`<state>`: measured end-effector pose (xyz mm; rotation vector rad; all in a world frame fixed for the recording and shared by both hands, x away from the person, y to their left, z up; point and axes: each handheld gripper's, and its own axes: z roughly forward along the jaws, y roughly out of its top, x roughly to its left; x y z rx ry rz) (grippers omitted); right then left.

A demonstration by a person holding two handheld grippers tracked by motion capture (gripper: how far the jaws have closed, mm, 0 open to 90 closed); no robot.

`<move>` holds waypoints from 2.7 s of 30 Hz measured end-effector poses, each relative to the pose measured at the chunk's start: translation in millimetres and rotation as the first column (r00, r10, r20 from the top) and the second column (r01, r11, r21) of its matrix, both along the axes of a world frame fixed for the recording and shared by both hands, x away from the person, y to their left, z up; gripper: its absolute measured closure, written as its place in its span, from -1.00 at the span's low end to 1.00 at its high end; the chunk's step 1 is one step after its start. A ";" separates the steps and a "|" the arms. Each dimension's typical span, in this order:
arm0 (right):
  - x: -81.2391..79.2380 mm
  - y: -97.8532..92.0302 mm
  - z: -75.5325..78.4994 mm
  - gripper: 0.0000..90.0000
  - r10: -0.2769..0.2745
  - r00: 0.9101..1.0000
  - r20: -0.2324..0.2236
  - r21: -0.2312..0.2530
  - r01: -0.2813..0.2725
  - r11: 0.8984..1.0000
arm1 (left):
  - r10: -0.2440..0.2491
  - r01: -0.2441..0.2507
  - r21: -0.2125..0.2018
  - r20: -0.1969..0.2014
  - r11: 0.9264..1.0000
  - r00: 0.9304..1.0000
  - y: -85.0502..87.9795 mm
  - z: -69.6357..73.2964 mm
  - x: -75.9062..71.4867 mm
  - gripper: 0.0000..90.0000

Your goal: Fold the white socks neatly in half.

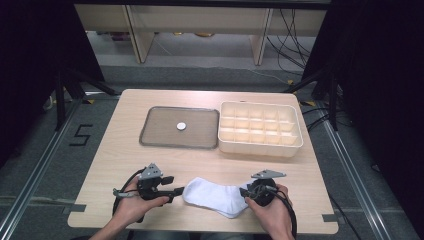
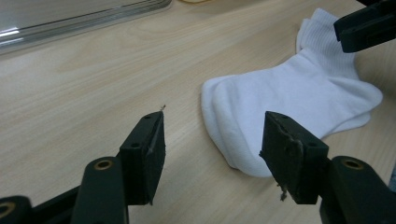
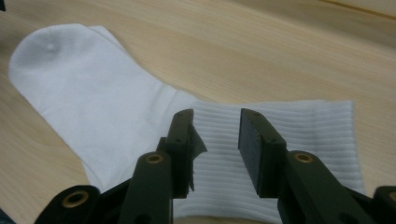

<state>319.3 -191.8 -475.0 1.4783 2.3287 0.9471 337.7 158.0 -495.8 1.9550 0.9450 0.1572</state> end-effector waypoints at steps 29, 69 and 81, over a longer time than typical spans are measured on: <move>1.2 57.9 5.4 1.00 0.142 0.981 -0.130 -0.029 -0.147 0.989 | -0.028 0.030 0.020 -0.115 0.999 0.993 -29.9 -12.6 18.6 0.04; 8.9 71.3 -13.3 0.99 0.140 0.967 -0.215 -0.057 -0.155 0.986 | -0.182 0.147 -0.206 -0.163 0.968 0.970 -47.3 39.5 11.4 0.84; 9.2 77.2 -14.5 1.00 0.145 0.967 -0.211 -0.045 -0.158 0.986 | -0.203 0.170 -0.216 -0.141 0.961 0.969 -57.7 49.6 8.4 0.85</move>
